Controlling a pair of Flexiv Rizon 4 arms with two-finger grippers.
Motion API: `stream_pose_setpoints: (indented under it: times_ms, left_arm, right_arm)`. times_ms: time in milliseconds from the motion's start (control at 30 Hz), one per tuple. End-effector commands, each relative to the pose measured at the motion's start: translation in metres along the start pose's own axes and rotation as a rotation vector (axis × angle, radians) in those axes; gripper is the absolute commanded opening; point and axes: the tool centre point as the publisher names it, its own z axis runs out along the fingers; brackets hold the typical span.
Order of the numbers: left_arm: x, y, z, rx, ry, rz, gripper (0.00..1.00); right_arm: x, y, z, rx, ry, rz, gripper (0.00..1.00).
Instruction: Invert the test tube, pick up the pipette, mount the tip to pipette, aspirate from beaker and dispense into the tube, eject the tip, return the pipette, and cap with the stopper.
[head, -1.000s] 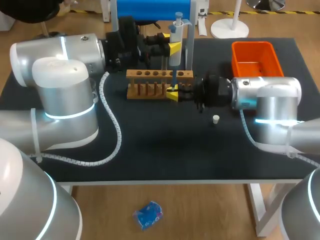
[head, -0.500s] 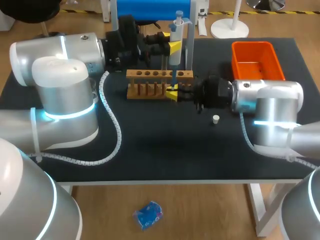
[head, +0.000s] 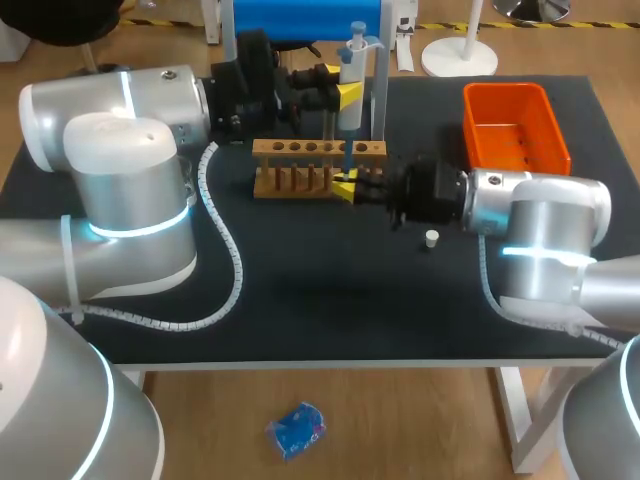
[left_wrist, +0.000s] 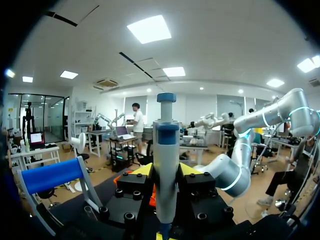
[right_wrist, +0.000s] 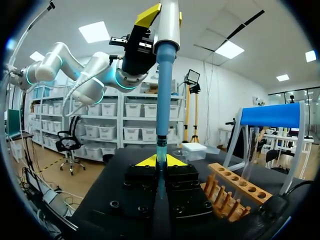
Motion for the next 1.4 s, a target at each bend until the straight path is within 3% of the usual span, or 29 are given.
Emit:
stream_pose_setpoints:
  times_ms: [33, 67, 400, 633, 967, 1133, 1400]
  left_arm:
    - [0.0, 0.007, 0.0, -0.001, -0.001, -0.001, 0.0]
    - [0.0, 0.007, 0.0, -0.001, -0.001, -0.001, 0.0]
    - [0.0, 0.007, 0.0, -0.001, -0.001, -0.001, 0.0]
    - [0.0, 0.007, 0.0, -0.001, -0.001, -0.001, 0.0]
    - [-0.004, 0.008, -0.002, -0.01, -0.008, 0.006, 0.0]
    - [-0.02, 0.006, -0.025, -0.028, -0.072, 0.026, 0.0]
    - [-0.042, 0.0, -0.081, -0.024, -0.238, 0.072, 0.0]
  right_arm:
    - [0.002, 0.008, -0.001, 0.015, -0.011, 0.016, 0.29]
    - [0.001, 0.007, -0.002, 0.029, -0.014, 0.023, 1.0]
    - [0.002, 0.002, -0.015, 0.118, 0.121, 0.083, 1.0]
    - [0.006, 0.004, -0.027, 0.162, 0.268, 0.067, 1.0]
    - [0.008, 0.003, -0.042, 0.219, 0.36, 0.02, 1.0]
    - [0.008, 0.003, -0.042, 0.219, 0.36, 0.02, 1.0]
    - [0.008, 0.003, -0.042, 0.219, 0.36, 0.02, 1.0]
